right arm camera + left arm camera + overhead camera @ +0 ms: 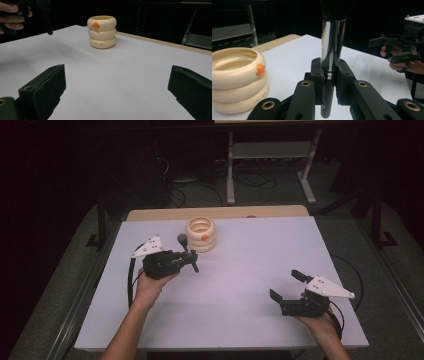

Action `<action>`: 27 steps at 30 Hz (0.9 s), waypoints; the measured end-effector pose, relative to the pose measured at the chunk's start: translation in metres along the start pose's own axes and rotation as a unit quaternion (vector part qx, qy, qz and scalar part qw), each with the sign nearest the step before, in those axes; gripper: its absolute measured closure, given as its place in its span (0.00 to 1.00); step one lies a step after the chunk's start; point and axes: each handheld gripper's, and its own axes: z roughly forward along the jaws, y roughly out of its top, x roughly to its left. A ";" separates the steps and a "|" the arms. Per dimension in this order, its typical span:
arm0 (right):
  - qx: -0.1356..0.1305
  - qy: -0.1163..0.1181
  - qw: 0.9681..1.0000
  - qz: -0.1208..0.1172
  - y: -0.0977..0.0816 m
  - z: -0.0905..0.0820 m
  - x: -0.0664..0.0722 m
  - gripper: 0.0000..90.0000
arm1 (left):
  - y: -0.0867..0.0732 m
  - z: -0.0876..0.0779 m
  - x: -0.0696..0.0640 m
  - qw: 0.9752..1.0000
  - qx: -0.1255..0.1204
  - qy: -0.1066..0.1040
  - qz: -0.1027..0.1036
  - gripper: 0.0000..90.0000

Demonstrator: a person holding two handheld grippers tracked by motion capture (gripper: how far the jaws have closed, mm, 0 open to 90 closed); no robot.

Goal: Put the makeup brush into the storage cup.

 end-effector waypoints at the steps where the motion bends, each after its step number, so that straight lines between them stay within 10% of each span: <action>1: 0.000 0.000 1.000 -0.001 0.000 0.000 0.000 0.01 | 0.003 0.000 0.003 1.000 -0.001 0.002 0.004 0.87; 27: 0.006 0.001 1.000 0.003 -0.003 0.002 -0.003 0.01 | 0.023 0.008 0.028 1.000 -0.020 0.023 0.003 0.87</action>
